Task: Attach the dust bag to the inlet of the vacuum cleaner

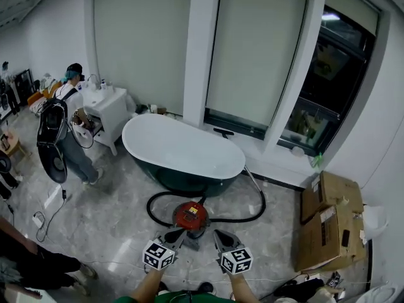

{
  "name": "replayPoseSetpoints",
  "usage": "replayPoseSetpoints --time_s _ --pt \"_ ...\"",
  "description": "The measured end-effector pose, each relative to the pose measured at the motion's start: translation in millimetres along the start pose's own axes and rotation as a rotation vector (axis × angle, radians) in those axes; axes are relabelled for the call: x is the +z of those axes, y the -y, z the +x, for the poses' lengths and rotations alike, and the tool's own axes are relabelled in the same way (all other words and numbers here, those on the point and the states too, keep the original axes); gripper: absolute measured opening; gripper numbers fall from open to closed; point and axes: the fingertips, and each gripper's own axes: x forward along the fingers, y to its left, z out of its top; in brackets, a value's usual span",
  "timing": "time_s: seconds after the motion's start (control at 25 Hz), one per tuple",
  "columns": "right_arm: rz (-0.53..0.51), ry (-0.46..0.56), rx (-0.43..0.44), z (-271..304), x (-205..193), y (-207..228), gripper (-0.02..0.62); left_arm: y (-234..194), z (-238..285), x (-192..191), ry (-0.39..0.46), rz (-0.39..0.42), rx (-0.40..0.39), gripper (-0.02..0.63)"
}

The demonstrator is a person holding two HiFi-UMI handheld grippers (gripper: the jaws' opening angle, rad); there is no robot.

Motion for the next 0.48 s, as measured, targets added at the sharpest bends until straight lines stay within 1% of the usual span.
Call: replayPoseSetpoints --time_s 0.28,0.48 --pt "-0.003 0.001 0.012 -3 -4 -1 0.009 12 2 -4 -0.008 0.013 -0.012 0.003" --pt "0.003 -0.006 0.013 1 -7 -4 0.009 12 0 -7 -0.022 0.013 -0.013 0.002"
